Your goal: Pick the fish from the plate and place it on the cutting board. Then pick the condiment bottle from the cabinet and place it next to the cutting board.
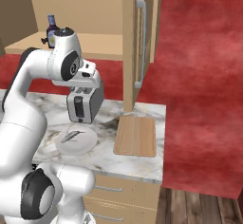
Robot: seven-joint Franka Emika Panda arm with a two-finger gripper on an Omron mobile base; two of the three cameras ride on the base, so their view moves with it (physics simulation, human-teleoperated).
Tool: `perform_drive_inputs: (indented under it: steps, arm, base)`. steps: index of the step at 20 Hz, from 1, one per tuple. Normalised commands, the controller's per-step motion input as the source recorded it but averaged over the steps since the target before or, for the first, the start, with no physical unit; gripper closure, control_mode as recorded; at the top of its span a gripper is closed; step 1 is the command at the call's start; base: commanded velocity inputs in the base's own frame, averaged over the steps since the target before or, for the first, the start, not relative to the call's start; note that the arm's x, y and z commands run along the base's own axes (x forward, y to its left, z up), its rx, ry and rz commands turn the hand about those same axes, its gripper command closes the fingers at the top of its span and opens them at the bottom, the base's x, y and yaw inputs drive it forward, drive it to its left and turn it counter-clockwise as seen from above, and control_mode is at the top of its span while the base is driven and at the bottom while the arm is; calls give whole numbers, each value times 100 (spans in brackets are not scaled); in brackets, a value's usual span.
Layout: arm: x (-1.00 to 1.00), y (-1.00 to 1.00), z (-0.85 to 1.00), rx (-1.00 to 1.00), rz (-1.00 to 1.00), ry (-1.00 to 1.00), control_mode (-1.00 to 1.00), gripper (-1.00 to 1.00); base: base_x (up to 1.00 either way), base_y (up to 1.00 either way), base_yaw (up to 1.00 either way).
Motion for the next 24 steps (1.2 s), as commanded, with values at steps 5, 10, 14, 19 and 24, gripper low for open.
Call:
perform_drive_inputs:
  steps: [5,10,14,19,24]
  arm:
    - [-9,0,-7,0,0,0,-100,-100]
    - [-26,1,-21,0,0,0,-100,-100]
    - [-30,6,-21,0,0,0,-100,-100]
    - [-24,15,-21,0,0,0,-100,-100]
    - [-16,15,-24,0,0,0,-100,-100]
  base:
    - [0,0,0]
    - [0,0,0]
    - [0,0,0]
    - [0,0,0]
    - [0,0,0]
